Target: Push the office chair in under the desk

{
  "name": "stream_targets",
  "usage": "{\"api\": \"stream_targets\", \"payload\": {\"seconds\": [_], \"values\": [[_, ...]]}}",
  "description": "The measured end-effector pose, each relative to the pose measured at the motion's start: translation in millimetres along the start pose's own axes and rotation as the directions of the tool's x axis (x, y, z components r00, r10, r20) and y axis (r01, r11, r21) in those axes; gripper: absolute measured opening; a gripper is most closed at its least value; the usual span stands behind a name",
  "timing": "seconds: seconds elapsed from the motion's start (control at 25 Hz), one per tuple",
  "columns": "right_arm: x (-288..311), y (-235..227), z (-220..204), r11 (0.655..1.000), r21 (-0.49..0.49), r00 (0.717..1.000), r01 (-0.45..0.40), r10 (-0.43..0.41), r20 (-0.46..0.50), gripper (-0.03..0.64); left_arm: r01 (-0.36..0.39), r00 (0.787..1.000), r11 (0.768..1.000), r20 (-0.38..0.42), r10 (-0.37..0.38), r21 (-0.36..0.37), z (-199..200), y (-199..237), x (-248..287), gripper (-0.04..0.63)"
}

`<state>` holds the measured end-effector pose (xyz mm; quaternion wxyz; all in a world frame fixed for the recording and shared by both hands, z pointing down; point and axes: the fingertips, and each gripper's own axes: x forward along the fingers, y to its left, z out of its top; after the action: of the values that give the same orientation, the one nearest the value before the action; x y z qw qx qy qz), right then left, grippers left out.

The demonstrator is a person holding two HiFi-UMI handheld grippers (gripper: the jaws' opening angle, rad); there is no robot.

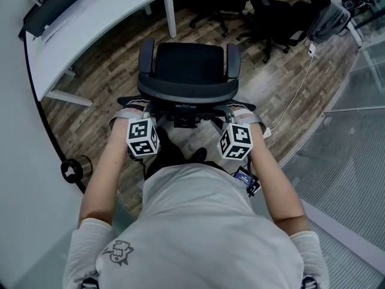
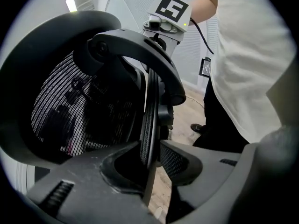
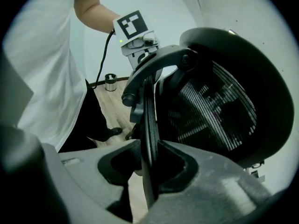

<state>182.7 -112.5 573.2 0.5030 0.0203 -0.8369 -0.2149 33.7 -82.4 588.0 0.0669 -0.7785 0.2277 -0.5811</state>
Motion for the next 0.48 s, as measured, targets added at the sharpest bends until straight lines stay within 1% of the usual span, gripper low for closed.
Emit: {"api": "stream_targets", "payload": {"seconds": [0.2,0.4,0.48], "values": [[21.9,-13.9,22.7,0.999,-0.038,1.000,-0.019,0.019,0.013,0.117,-0.011,0.999,0.998,-0.041,0.009,-0.060,-29.2,9.1,-3.4,0.115],[50.0,-40.0,51.2,0.996,-0.081,0.999,-0.030,0.032,0.014,0.121,-0.049,0.998,0.994,-0.046,0.044,-0.097,-63.7,27.0,-8.7,0.114],[61.7,-47.6,65.1,0.994,-0.095,0.999,-0.044,0.045,0.011,0.121,-0.053,0.998,0.992,-0.049,0.048,-0.119,-79.2,30.7,-11.8,0.114]]}}
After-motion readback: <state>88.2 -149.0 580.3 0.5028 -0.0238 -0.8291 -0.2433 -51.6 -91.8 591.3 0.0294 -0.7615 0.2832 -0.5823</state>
